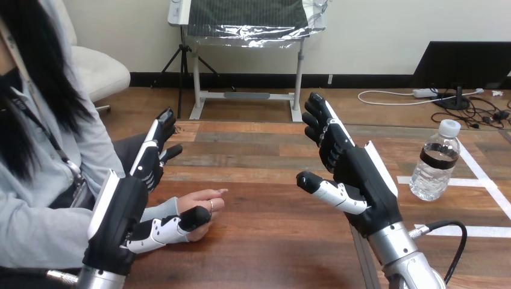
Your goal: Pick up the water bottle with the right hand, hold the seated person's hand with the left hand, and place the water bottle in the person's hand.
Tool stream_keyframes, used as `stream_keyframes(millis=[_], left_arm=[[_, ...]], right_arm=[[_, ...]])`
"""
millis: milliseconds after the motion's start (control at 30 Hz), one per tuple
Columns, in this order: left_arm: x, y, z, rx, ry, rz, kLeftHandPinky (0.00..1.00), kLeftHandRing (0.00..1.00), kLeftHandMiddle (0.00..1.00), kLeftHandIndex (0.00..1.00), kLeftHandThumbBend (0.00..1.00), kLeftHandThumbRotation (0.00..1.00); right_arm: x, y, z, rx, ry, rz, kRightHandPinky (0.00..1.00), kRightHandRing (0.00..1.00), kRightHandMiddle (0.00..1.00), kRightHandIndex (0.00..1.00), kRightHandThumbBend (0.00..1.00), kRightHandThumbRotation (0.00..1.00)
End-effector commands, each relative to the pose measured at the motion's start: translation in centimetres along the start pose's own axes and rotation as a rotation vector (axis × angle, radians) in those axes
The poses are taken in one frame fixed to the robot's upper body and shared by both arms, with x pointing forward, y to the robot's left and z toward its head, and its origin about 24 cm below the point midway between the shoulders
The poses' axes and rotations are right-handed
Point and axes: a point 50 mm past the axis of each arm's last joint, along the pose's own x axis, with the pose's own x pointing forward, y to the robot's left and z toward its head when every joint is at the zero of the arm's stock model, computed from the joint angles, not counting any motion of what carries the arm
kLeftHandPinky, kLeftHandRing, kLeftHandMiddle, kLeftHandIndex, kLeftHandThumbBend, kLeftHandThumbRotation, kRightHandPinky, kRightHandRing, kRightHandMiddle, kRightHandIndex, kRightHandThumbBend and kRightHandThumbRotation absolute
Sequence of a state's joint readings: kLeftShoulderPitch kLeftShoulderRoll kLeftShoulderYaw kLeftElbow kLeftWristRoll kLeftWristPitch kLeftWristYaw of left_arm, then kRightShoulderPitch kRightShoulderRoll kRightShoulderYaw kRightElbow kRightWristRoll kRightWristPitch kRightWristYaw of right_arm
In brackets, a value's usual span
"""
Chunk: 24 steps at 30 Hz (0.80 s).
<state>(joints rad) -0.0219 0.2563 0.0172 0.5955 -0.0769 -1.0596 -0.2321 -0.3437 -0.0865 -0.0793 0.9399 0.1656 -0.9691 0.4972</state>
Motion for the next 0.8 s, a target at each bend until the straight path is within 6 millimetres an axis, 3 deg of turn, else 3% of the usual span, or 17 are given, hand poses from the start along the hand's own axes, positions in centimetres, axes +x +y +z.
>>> stream_keyframes(millis=[0,767], left_arm=[[2.37,0.45,1.22,0.015,-0.114,0.023,0.89,0.98,1.0,0.99,1.0,0.62],[2.53,0.64,1.22,0.027,-0.124,0.035,0.87,0.96,1.0,0.98,1.0,0.61]], right_arm=[[1.82,-0.99,1.85,-0.038,-0.107,-0.009,1.0,1.0,1.0,1.0,1.0,0.54],[1.82,-1.38,1.93,-0.057,-0.106,-0.016,1.0,1.0,1.0,1.0,1.0,0.53]])
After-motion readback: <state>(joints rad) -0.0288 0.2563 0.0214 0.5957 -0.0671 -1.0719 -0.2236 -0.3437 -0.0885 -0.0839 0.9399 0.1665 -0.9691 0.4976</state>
